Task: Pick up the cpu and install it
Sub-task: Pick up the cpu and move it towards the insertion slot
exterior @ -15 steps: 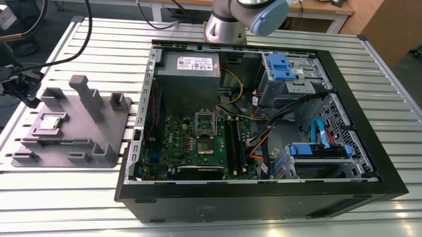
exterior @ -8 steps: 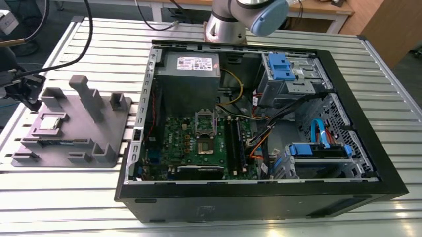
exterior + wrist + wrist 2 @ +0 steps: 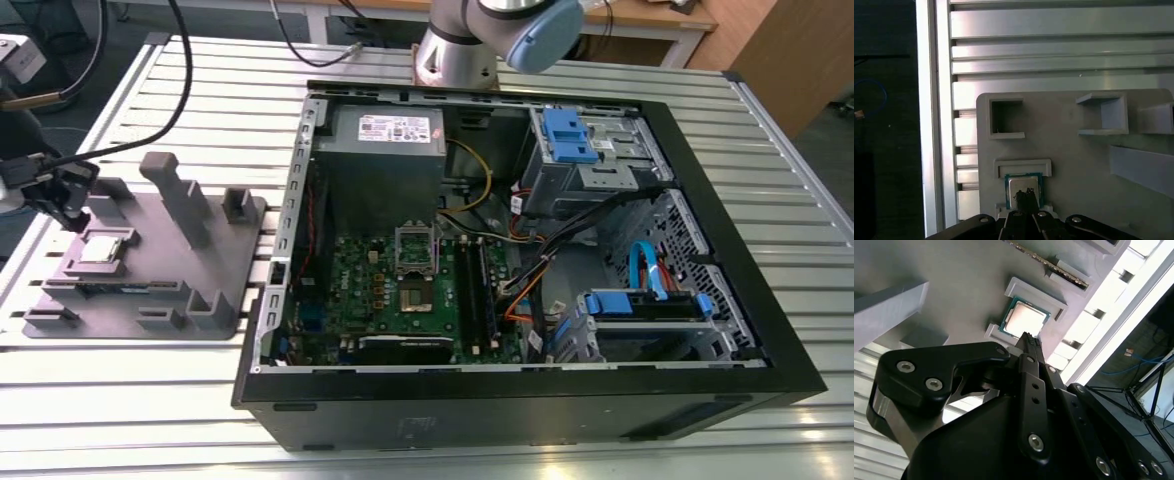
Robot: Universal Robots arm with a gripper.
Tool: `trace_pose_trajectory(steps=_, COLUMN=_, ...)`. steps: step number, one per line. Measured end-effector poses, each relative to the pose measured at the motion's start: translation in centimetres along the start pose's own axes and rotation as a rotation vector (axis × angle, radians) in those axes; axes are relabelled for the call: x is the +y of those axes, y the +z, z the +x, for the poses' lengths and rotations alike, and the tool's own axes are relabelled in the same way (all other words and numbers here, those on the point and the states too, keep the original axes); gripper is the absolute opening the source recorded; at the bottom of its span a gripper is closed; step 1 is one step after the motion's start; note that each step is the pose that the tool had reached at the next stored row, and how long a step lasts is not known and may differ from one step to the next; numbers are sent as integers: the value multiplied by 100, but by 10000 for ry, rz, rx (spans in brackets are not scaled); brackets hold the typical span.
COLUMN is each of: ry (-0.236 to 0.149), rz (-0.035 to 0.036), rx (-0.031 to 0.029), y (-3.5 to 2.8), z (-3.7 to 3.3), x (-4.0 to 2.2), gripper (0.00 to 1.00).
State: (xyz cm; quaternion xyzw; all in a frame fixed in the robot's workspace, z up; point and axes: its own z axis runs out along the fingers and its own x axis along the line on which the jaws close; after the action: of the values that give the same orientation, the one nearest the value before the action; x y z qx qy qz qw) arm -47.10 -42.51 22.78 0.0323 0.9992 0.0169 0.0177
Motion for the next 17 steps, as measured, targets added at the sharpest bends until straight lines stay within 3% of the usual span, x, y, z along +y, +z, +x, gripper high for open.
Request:
trace_pose_trajectory(steps=11, ry=-190, rz=4, rx=41, y=121, z=4, x=-6, gripper=11)
trace_pose_trajectory(steps=17, ry=-212, rz=4, rx=45, y=132, z=5, x=-7, gripper=11)
